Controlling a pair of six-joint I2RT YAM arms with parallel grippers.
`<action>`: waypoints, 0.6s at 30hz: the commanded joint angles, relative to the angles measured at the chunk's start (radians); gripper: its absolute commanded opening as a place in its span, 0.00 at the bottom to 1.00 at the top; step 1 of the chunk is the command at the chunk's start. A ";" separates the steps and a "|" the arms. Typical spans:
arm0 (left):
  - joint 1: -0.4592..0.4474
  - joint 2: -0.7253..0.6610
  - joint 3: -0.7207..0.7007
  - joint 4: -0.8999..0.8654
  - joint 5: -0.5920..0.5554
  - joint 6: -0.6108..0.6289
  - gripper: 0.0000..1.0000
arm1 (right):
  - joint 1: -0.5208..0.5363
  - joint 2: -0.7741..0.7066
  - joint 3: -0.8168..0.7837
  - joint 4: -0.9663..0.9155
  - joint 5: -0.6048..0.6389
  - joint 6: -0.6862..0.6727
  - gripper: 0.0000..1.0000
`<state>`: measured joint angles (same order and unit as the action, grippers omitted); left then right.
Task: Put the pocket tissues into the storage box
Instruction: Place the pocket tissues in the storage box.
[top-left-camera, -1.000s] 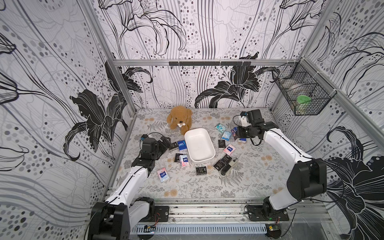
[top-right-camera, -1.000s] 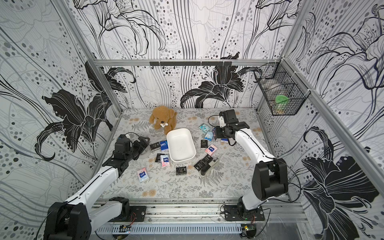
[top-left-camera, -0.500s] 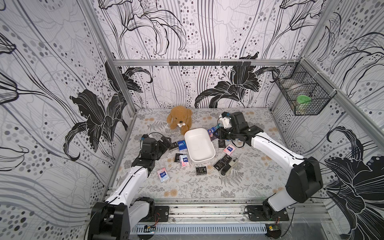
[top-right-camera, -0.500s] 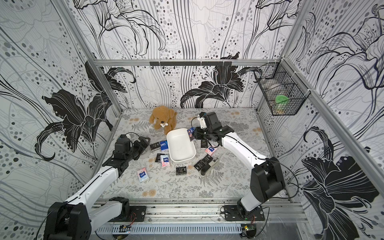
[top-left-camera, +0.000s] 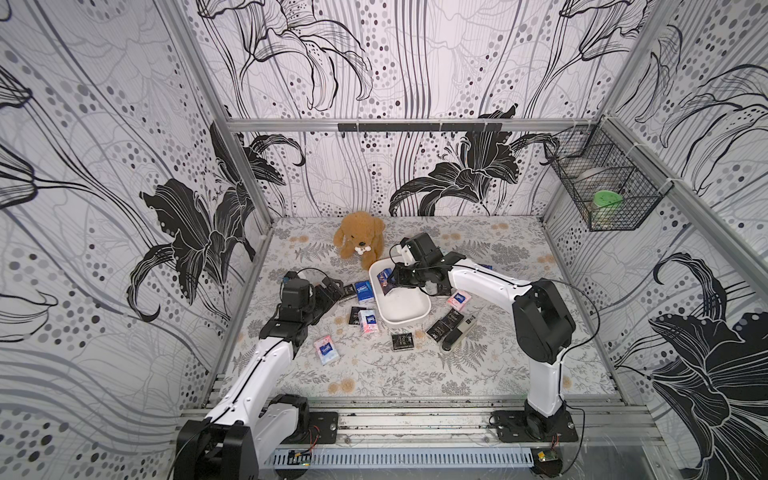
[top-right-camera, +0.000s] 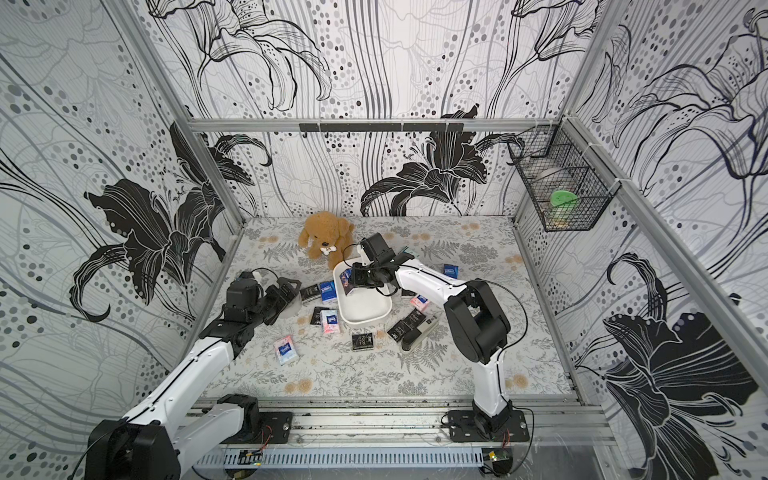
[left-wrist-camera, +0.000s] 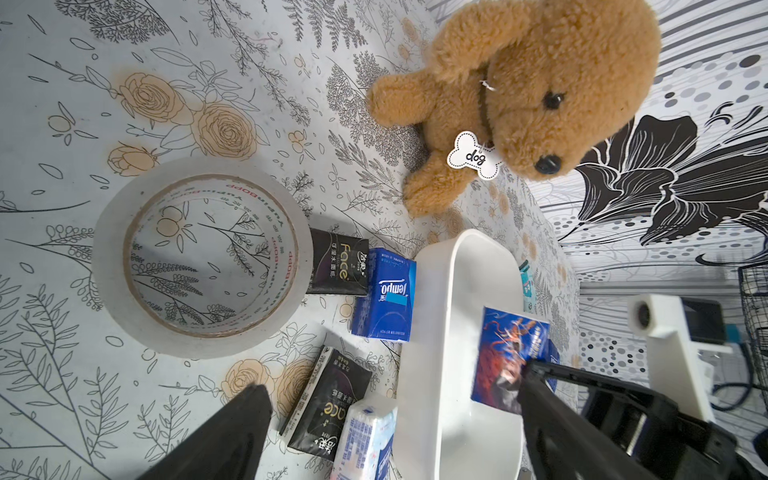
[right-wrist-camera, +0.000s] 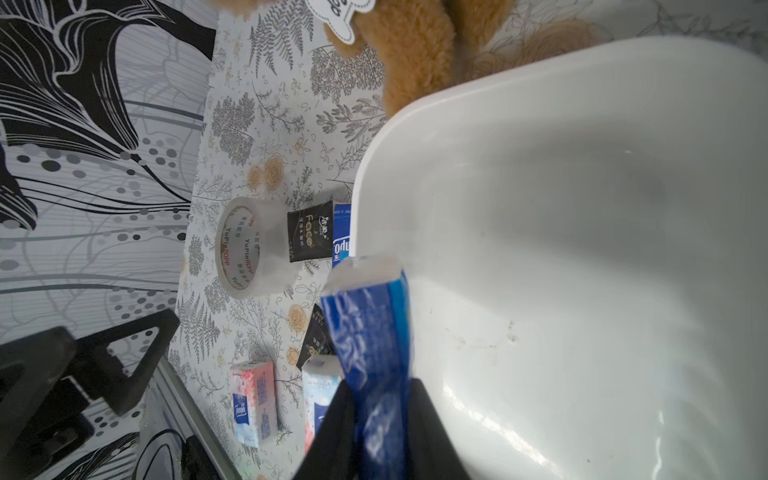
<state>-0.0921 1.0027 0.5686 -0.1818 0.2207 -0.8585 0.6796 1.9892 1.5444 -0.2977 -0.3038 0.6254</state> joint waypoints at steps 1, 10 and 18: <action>-0.005 -0.029 -0.030 -0.008 0.023 0.018 0.97 | 0.001 0.046 0.055 0.026 0.027 0.044 0.04; -0.005 -0.061 -0.044 -0.032 0.030 0.026 0.97 | 0.000 0.179 0.181 0.018 0.024 0.069 0.05; -0.005 -0.064 -0.039 -0.037 0.033 0.029 0.97 | -0.005 0.242 0.218 -0.007 0.028 0.093 0.06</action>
<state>-0.0921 0.9485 0.5285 -0.2222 0.2451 -0.8536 0.6785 2.2009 1.7348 -0.2836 -0.2913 0.6971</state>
